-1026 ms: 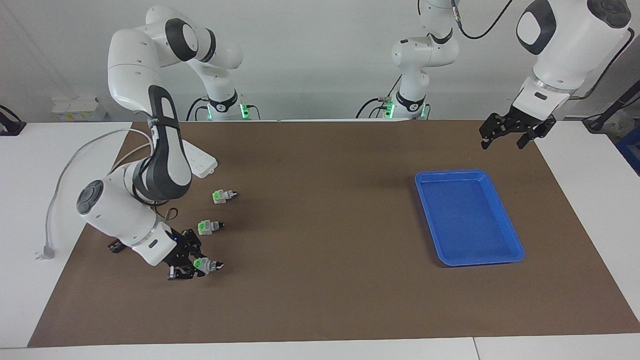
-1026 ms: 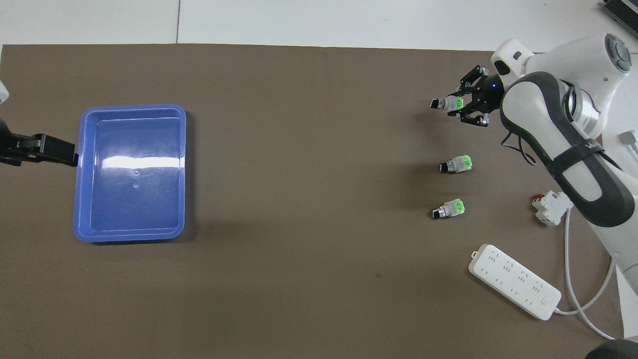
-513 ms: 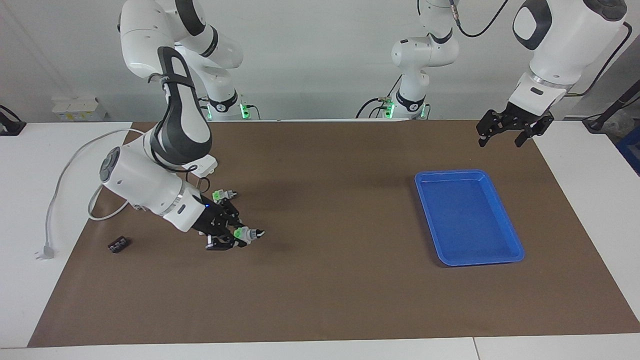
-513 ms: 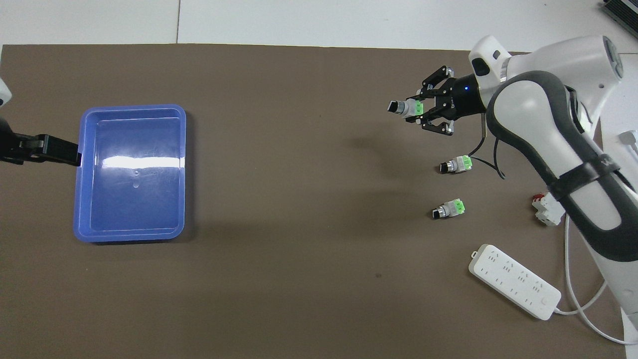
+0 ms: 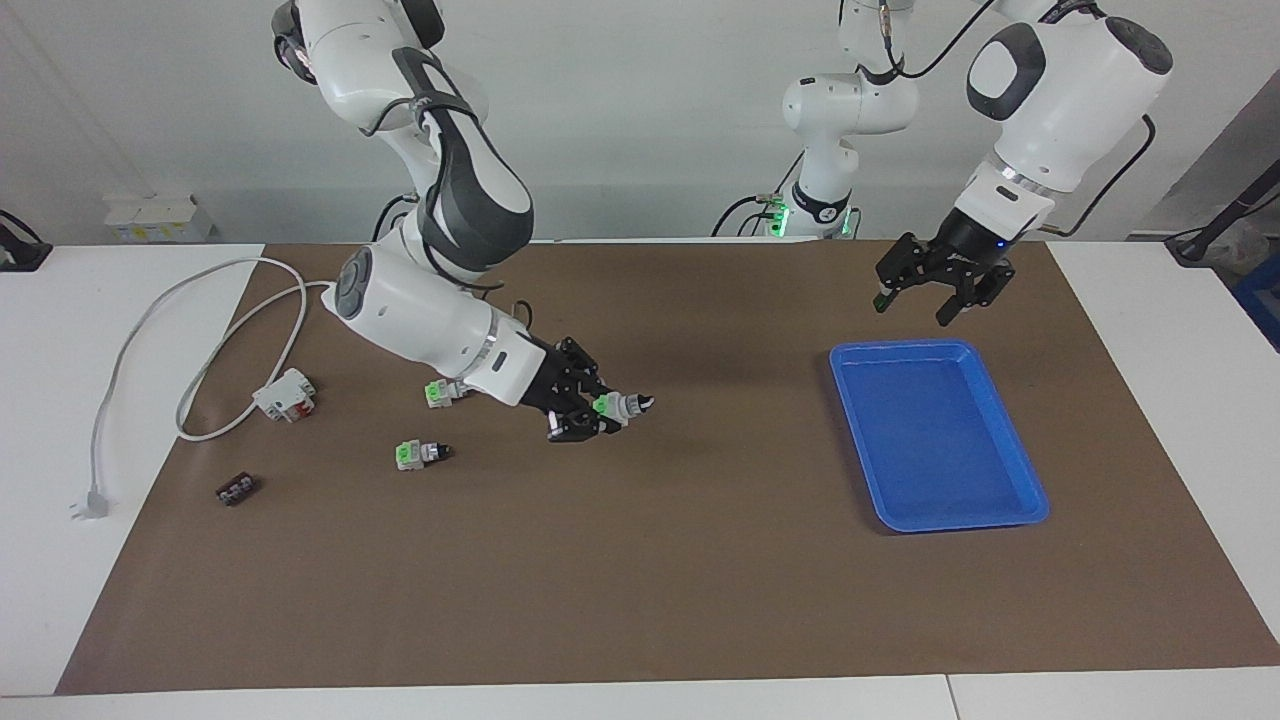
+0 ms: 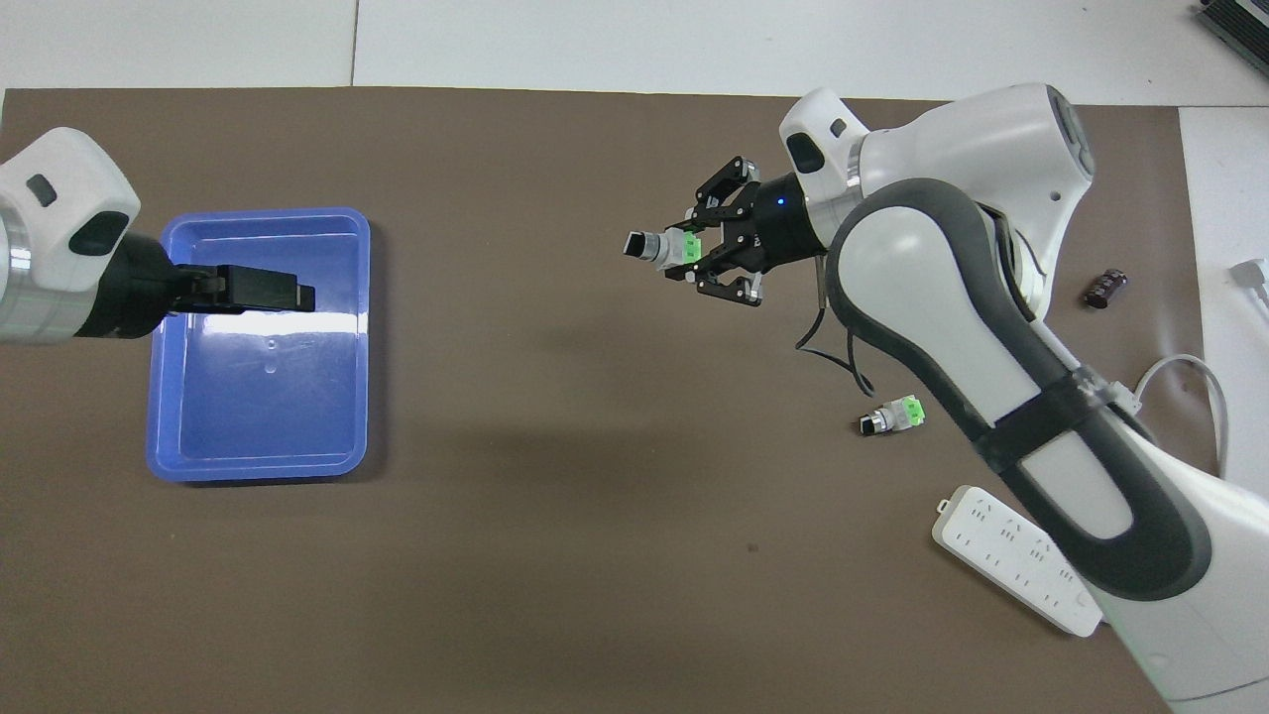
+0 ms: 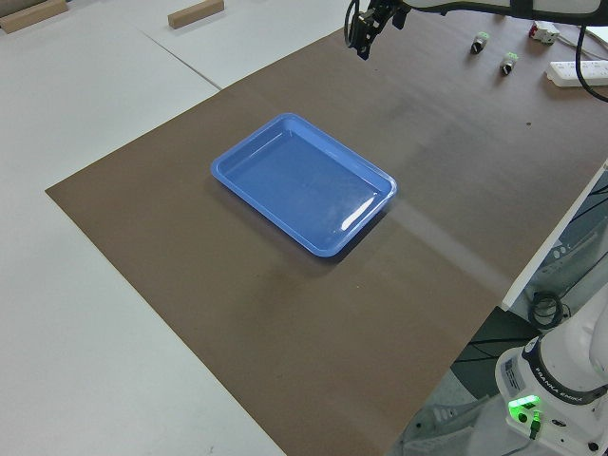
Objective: Turn and place switch with both arms
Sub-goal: 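Carry the switch toward the tray while the left gripper reaches toward it, then close the left gripper on the switch's black base beside the right gripper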
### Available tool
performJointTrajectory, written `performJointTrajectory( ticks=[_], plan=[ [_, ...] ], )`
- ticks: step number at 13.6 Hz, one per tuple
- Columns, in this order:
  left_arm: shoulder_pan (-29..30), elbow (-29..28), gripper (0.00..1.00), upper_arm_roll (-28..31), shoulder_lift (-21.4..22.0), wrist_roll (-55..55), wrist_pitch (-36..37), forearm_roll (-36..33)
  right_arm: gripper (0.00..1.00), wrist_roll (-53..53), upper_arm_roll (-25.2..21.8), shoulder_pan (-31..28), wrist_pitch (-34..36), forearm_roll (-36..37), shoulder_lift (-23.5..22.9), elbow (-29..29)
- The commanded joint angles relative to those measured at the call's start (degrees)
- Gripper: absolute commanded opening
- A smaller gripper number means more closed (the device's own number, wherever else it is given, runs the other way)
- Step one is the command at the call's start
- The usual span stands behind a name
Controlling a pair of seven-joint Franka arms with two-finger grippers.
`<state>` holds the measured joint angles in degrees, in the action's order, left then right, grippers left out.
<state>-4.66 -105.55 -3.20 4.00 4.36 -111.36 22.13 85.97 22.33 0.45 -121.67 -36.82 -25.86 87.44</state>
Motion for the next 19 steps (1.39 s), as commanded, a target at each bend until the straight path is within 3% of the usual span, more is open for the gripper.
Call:
performJointTrajectory(
  ticks=[1,5,9,15,19],
  plan=[
    [-3.7,-4.0,0.92,0.7,2.2,3.1,-5.9,8.3,0.0,-3.4,-0.1,2.6,-2.8,-4.2,3.1,2.1],
    [-7.0,-6.5,0.77,0.7,1.7,9.7,-11.7,17.5,0.0,-5.1,-0.1,6.8,-7.7,-8.9,4.6,3.1],
    [-7.3,-6.2,0.61,0.8,1.6,19.1,-12.1,26.1,0.0,-5.9,-0.1,10.9,-13.8,-10.6,4.9,4.4],
    [-6.6,-5.9,0.53,0.9,-0.1,29.6,-12.7,26.6,0.0,-6.0,-0.1,11.2,-14.0,-10.6,4.9,4.4],
    [-7.4,-4.1,0.51,0.7,-4.3,29.7,-16.3,26.4,0.0,-6.0,-0.1,11.2,-14.0,-10.6,4.9,4.5]
  ],
)
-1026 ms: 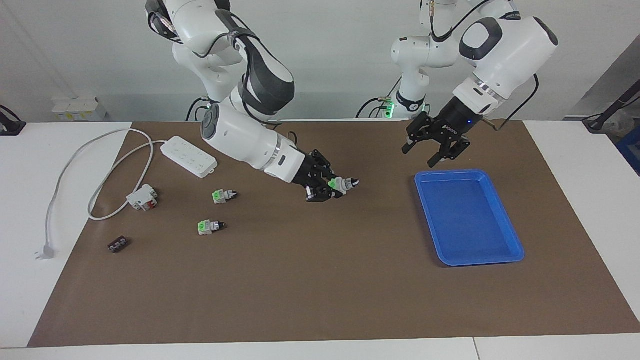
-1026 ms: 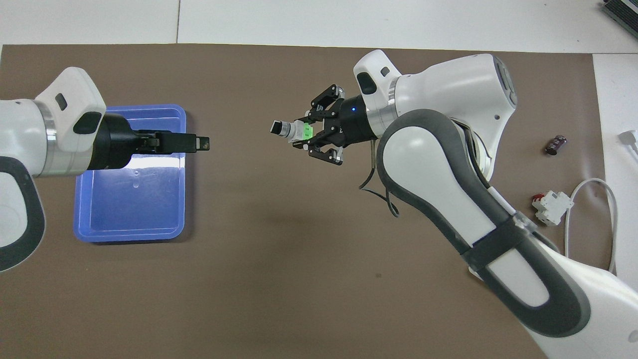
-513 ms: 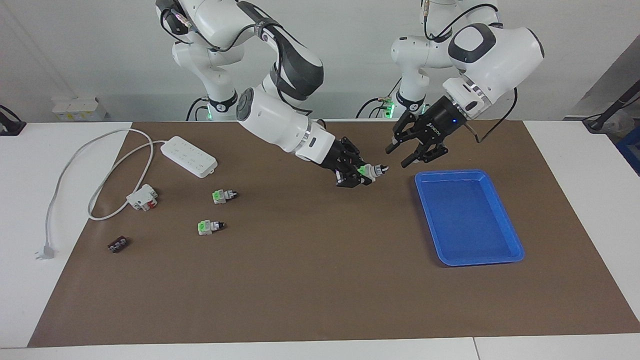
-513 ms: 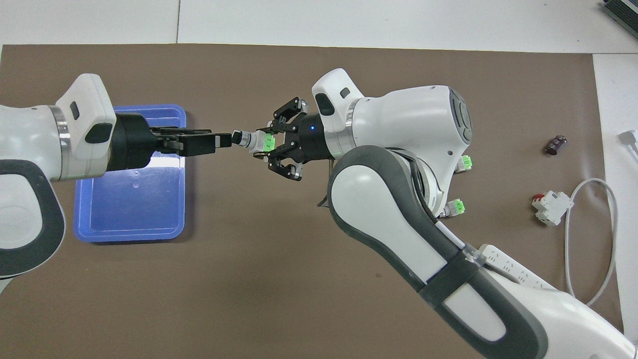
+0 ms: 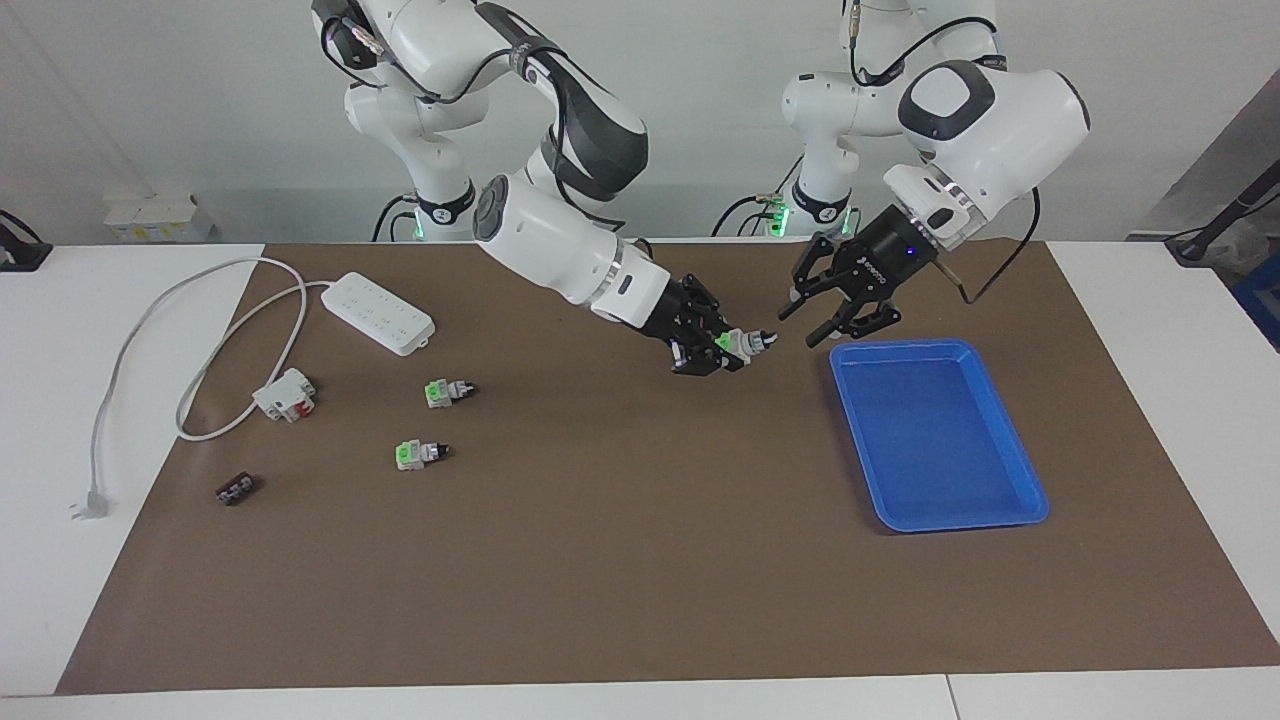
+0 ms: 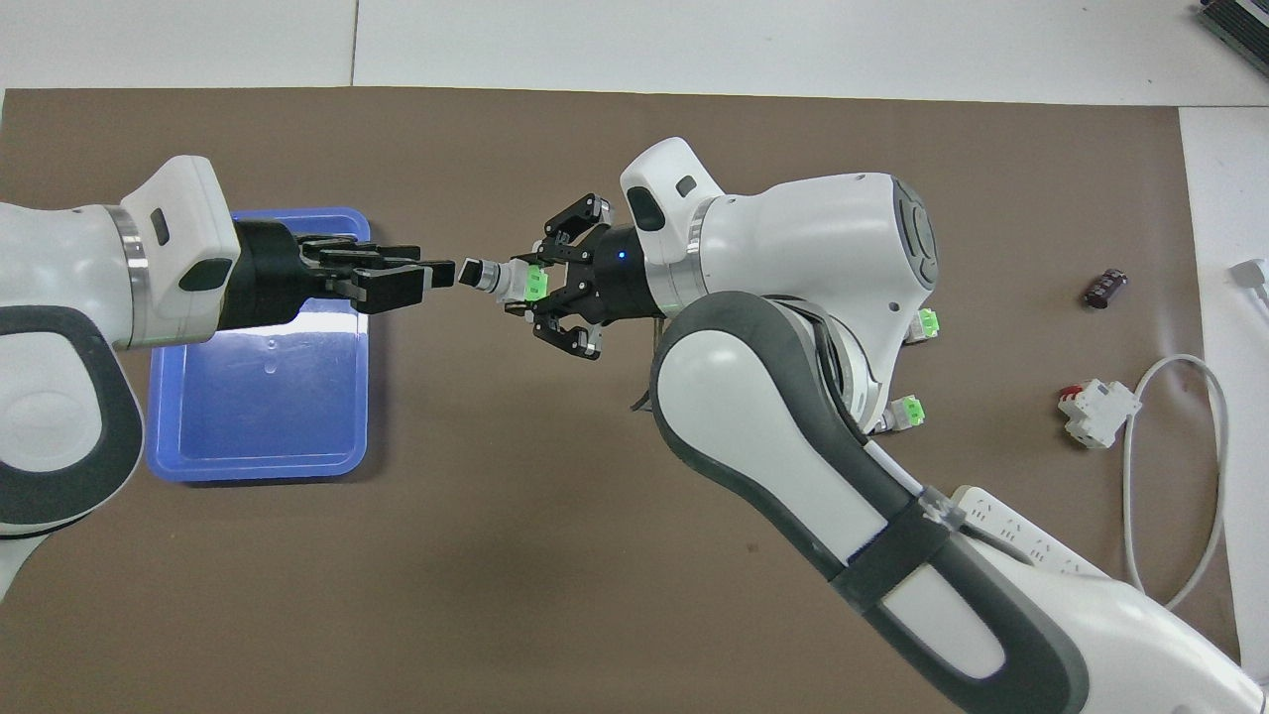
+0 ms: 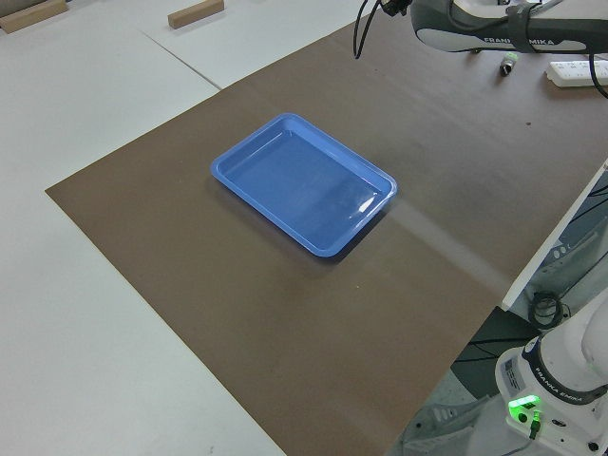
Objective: Turn and place switch with both arms
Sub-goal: 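Close the left gripper on the switch's black base beside the right gripper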
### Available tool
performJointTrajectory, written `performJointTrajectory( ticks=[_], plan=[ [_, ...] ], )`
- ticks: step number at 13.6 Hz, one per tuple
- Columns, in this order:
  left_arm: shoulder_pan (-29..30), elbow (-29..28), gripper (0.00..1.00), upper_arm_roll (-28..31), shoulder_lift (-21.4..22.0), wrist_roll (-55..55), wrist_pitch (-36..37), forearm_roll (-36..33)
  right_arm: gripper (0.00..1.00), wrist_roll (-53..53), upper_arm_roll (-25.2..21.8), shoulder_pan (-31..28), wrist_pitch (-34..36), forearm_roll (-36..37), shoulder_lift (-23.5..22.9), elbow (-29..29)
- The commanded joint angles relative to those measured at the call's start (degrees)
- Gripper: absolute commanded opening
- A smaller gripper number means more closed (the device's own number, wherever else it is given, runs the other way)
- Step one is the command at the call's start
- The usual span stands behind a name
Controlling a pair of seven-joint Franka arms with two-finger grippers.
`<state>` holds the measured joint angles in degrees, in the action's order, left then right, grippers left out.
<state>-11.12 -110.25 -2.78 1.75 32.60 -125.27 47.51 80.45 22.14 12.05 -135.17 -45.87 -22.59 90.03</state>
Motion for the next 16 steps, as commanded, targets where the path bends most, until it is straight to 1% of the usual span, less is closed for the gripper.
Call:
performJointTrajectory(
  ticks=[1,5,7,9,13,16],
  plan=[
    [-1.0,0.7,0.51,0.3,-2.2,1.5,-2.3,1.0,0.0,-0.5,0.1,-0.4,-0.4,-1.5,1.7,1.9],
    [-2.5,1.3,0.5,0.1,-2.2,1.4,-1.6,1.2,0.0,-0.5,0.1,-0.4,-0.5,-1.5,1.7,1.9],
    [-2.1,3.4,0.5,0.1,-3.1,1.1,-0.9,1.8,0.0,-0.5,0.1,-0.4,-0.5,-1.5,1.8,1.9],
    [-1.6,4.9,0.5,0.3,-3.2,1.1,1.7,3.2,0.0,-0.5,0.1,-0.4,-0.4,-1.5,1.8,1.9],
    [-2.1,4.1,0.49,0.4,-3.1,1.5,2.5,3.0,0.0,-0.5,0.1,-0.4,-0.4,-1.5,1.8,1.9],
    [-2.1,4.1,0.49,0.5,-2.9,2.5,4.7,2.6,0.0,-0.5,0.1,-0.4,-0.4,-1.5,1.8,1.9]
  ],
)
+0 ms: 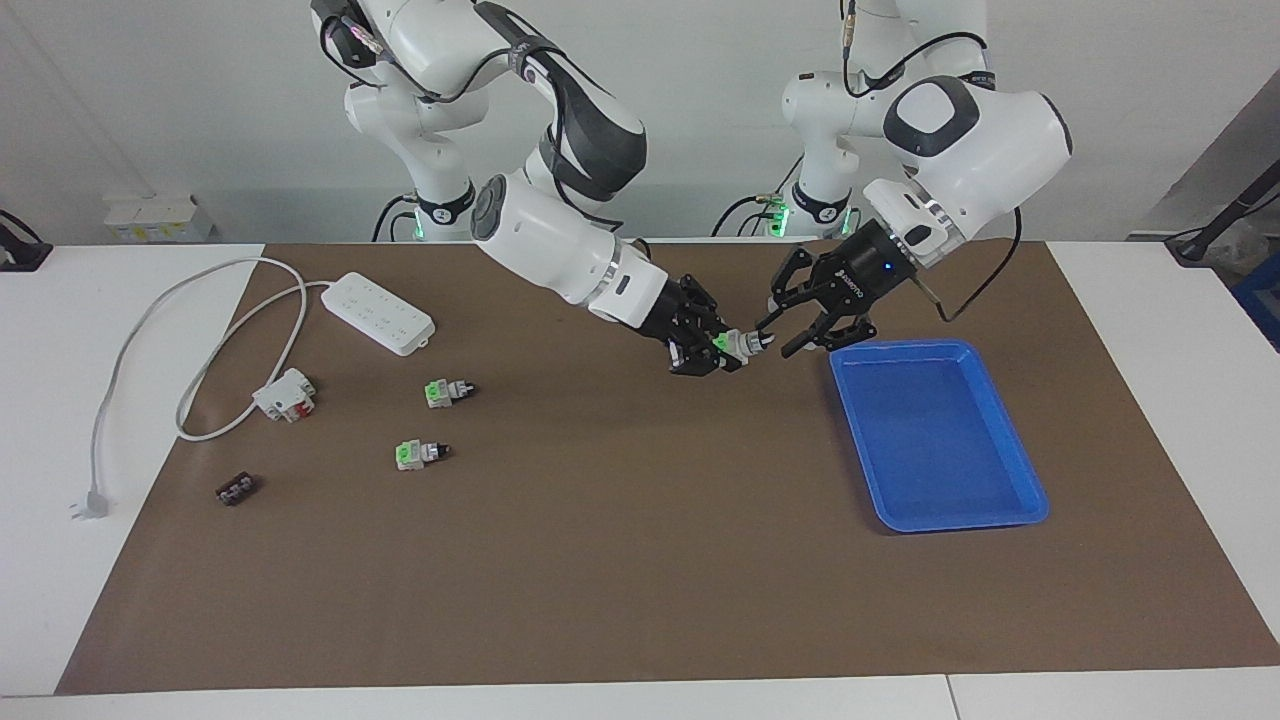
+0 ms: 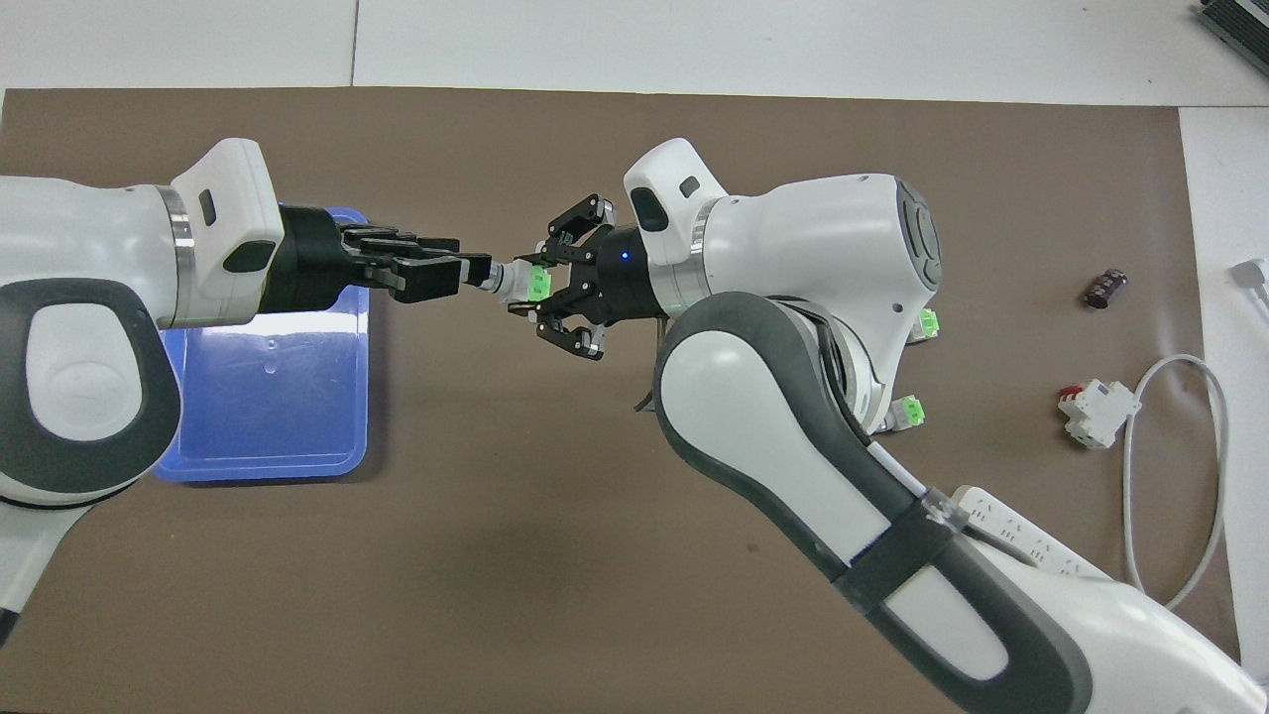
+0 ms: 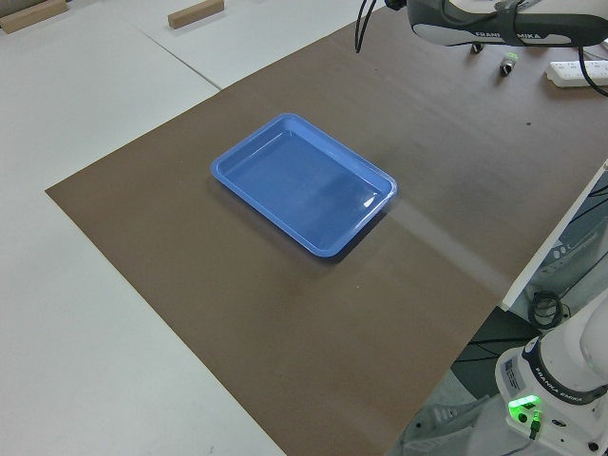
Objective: Turn and place switch with both arms
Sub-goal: 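Close the left gripper on the switch's black base beside the right gripper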
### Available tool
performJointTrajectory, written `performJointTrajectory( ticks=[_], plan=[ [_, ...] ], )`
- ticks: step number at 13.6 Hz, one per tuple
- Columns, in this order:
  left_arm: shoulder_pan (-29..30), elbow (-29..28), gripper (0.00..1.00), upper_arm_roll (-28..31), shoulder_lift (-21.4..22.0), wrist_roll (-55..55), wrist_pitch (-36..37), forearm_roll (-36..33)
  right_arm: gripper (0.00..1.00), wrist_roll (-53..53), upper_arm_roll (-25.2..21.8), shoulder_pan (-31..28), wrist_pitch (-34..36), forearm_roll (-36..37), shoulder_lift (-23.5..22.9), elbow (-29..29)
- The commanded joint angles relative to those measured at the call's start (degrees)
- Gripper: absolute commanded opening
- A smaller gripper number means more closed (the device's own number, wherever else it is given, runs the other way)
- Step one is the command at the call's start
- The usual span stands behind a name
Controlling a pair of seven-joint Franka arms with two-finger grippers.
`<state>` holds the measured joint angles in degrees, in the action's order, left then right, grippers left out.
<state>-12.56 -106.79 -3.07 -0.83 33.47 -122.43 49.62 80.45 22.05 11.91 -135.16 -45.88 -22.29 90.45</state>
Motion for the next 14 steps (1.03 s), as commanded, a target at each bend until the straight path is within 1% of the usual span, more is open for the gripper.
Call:
performJointTrajectory(
  ticks=[1,7,11,12,14],
  plan=[
    [-0.7,0.6,0.48,0.9,-0.2,1.8,2.3,0.5,0.0,-0.5,0.2,-0.3,-0.5,-1.5,1.5,1.5],
    [-0.8,-0.2,0.42,0.9,0.3,4.7,4.4,-2.0,0.0,-0.5,0.1,-0.3,-0.5,-1.5,1.5,1.5],
    [-0.8,-0.2,0.35,1.0,0.3,6.2,4.8,-2.8,0.0,-0.4,0.1,-0.3,-0.4,-1.5,1.6,1.6],
    [-0.9,-0.2,0.32,1.0,0.3,6.2,4.7,-3.0,0.0,-0.4,0.1,-0.3,-0.5,-1.5,1.6,1.6],
    [-1.0,-0.2,0.18,1.0,0.3,6.1,4.7,-3.6,0.0,-0.5,0.1,-0.3,-0.5,-1.5,1.6,1.6]
  ],
)
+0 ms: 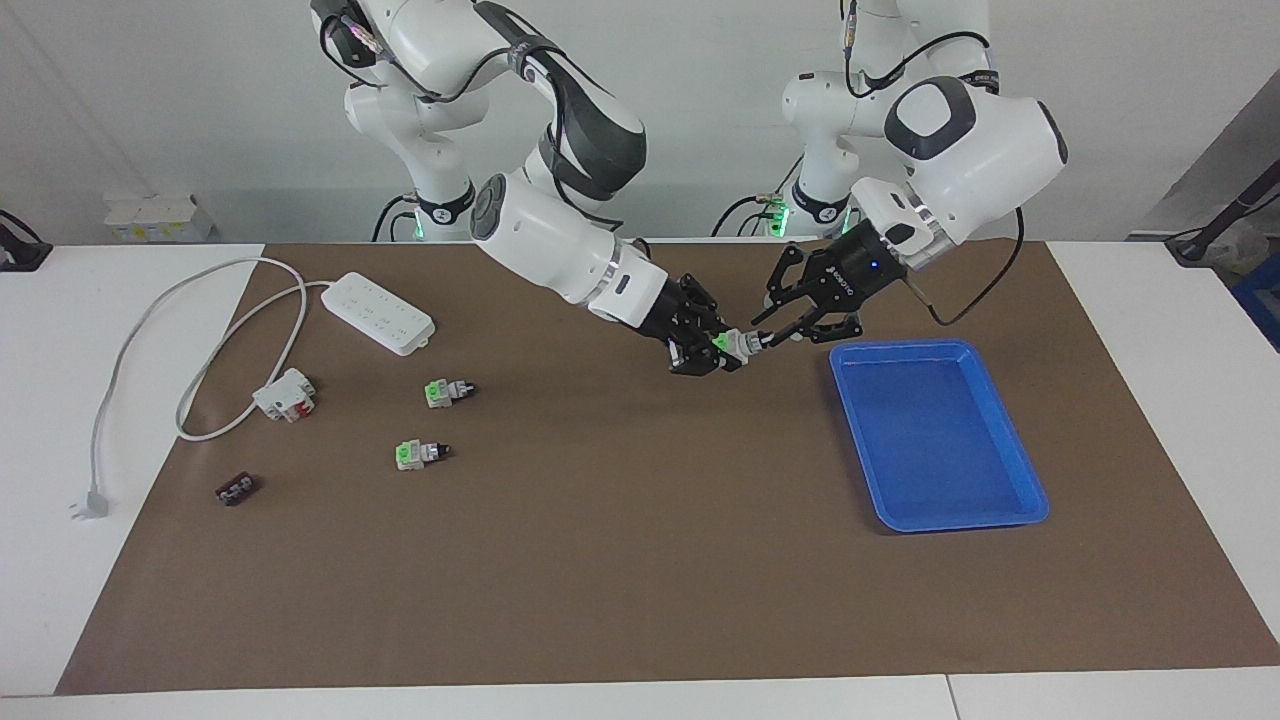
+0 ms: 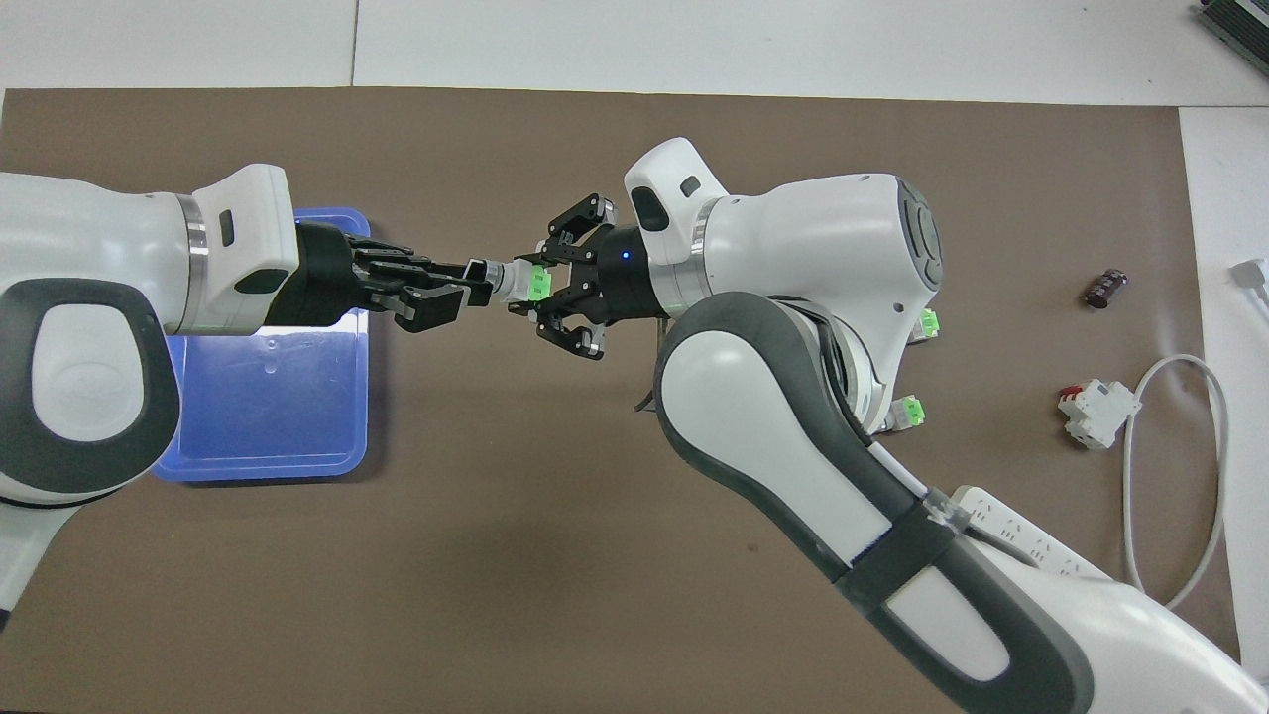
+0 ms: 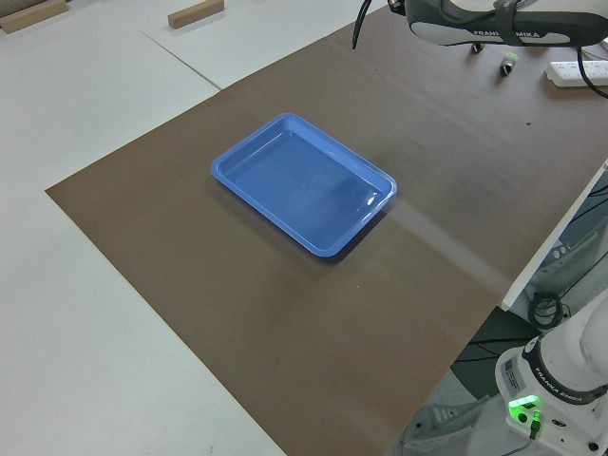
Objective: Turn and place switch with both arms
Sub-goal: 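Close the left gripper on the switch's black base beside the right gripper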
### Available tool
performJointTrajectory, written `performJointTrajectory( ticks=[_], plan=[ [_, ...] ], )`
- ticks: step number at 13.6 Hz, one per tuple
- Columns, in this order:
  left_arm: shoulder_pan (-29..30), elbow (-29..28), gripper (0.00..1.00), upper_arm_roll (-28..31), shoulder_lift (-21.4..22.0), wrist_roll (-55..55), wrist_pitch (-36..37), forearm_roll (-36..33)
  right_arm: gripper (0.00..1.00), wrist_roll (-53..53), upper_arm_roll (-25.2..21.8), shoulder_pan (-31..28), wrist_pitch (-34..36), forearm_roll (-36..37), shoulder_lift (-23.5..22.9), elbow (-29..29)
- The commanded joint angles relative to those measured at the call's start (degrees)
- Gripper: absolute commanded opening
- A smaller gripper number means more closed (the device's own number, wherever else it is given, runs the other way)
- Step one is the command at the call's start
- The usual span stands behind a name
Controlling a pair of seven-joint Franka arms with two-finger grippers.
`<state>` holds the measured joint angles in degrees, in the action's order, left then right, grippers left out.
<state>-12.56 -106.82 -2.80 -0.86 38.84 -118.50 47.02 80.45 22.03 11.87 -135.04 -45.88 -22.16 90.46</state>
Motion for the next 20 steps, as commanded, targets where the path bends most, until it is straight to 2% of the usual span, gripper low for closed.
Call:
performJointTrajectory(
  ticks=[1,5,11,20],
  plan=[
    [-1.0,-0.1,0.15,0.6,0.2,0.8,0.8,-1.6,0.0,-0.4,0.1,-0.3,-0.6,-1.5,1.5,1.6],
    [-1.0,-0.1,0.0,0.6,0.2,0.8,0.4,-1.6,0.0,0.0,0.1,-0.3,-0.6,-1.4,1.6,2.0],
    [-1.0,-0.1,0.0,0.6,0.2,-1.2,0.1,-1.5,0.0,0.0,0.1,-0.3,-0.6,-1.4,1.6,2.0],
    [-1.1,2.0,0.0,0.2,-0.5,-20.7,-4.6,-0.7,0.0,0.0,0.1,-0.3,-0.6,-1.4,1.6,2.0]
  ],
)
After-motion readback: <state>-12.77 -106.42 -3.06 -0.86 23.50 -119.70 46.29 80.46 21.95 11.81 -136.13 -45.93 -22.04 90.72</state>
